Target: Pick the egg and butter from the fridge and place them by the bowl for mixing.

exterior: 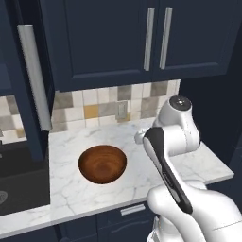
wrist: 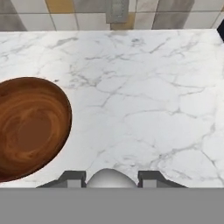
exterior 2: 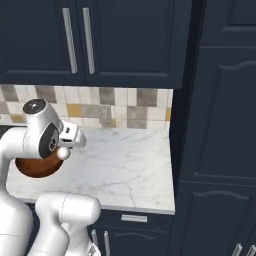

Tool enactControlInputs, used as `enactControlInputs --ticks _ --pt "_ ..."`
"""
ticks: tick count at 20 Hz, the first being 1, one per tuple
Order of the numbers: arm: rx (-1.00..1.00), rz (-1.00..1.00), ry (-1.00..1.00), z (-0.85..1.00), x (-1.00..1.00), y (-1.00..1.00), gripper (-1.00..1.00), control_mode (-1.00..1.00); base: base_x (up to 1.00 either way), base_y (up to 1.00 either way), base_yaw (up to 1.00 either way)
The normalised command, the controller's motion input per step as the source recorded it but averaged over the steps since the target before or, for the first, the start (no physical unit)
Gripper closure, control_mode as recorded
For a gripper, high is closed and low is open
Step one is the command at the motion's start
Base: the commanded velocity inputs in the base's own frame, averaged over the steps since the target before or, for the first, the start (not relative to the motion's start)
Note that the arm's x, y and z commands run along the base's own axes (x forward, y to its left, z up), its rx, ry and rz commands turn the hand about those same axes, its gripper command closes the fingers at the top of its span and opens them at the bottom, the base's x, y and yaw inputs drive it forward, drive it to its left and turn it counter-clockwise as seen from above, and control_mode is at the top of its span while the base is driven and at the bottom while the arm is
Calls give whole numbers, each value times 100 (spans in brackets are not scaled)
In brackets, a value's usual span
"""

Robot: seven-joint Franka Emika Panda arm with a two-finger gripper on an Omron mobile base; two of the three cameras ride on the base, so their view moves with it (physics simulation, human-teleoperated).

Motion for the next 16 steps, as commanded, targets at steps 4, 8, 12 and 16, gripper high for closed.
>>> enactControlInputs --ticks 4,8,12,16 --pt "0 3 12 -41 100 -7 100 -100 0 0 0" --pt "0 1 15 -49 100 0 100 -100 0 0 0" --pt "0 1 11 -47 98 0 100 -100 0 0 0" --pt "-3 2 12 -58 59 24 100 -100 0 0 0"
